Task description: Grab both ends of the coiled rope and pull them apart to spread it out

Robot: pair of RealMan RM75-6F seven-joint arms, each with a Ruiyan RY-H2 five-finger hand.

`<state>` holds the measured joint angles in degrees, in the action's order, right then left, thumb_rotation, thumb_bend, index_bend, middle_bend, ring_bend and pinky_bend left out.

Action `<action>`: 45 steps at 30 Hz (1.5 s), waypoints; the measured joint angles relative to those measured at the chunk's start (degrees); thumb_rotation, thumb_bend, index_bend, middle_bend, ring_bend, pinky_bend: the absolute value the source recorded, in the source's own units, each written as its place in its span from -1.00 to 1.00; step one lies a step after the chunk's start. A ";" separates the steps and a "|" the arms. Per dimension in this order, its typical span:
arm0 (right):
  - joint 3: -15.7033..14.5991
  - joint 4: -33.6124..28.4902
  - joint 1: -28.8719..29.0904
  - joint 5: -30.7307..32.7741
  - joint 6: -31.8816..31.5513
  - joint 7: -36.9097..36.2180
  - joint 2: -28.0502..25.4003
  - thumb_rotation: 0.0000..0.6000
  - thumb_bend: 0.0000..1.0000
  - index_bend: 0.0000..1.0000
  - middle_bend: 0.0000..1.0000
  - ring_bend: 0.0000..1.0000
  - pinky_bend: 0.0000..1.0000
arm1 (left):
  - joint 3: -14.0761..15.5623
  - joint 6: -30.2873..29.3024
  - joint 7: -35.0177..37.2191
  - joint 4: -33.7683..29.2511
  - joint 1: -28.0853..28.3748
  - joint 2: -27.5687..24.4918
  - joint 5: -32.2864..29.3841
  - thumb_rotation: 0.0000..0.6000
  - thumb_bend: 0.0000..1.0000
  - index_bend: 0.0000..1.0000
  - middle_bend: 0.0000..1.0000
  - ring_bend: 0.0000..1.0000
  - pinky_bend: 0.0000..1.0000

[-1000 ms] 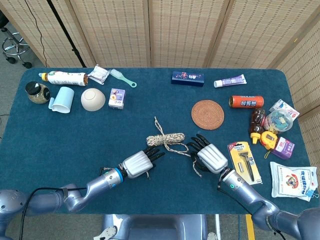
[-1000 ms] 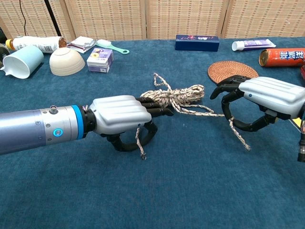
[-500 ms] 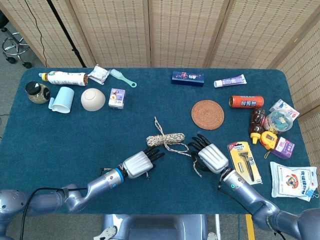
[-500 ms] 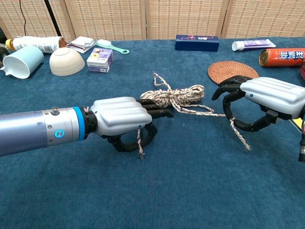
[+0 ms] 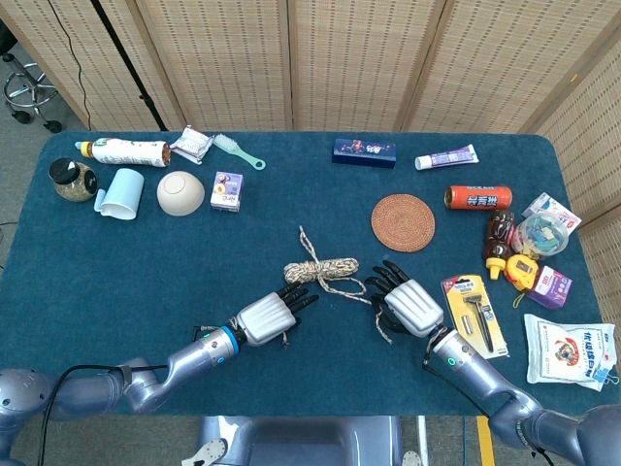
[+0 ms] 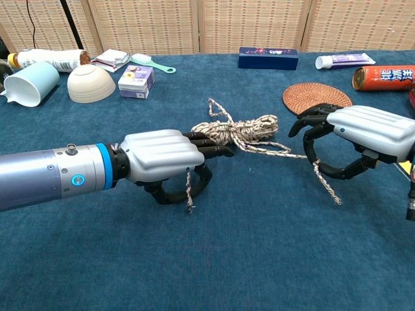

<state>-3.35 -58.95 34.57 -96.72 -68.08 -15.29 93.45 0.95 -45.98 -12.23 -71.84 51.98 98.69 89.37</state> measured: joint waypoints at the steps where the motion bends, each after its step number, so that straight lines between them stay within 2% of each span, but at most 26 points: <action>1: 0.01 -0.03 0.00 0.02 0.03 -0.02 -0.01 1.00 0.06 0.25 -0.55 -0.79 -1.00 | 0.00 -0.15 0.13 -0.04 -0.07 -0.07 -0.01 1.00 -0.06 0.20 -1.00 -1.00 -1.00; 17: 0.60 -1.90 -0.20 0.22 -0.84 0.46 -0.93 1.00 0.07 0.29 -0.53 -0.79 -1.00 | 0.18 -4.81 4.14 -2.85 -2.60 -3.53 0.16 1.00 -0.03 0.26 -1.00 -1.00 -1.00; 33: 2.82 -6.86 0.33 0.23 -2.82 3.61 -3.50 1.00 0.07 0.31 -0.51 -0.78 -1.00 | 0.35 -12.56 9.15 -6.52 -6.95 -11.47 1.02 1.00 -0.02 0.29 -1.00 -1.00 -1.00; 45: 4.67 -9.81 0.22 2.00 -3.09 5.97 -6.55 1.00 0.07 0.31 -0.51 -0.78 -1.00 | 0.23 -17.86 13.90 -6.43 -11.03 -16.98 0.58 1.00 -0.02 0.29 -1.00 -1.00 -1.00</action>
<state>1.33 -68.76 34.79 -94.72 -71.16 -9.32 86.90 1.17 -63.84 1.67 -78.27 40.96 81.71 89.95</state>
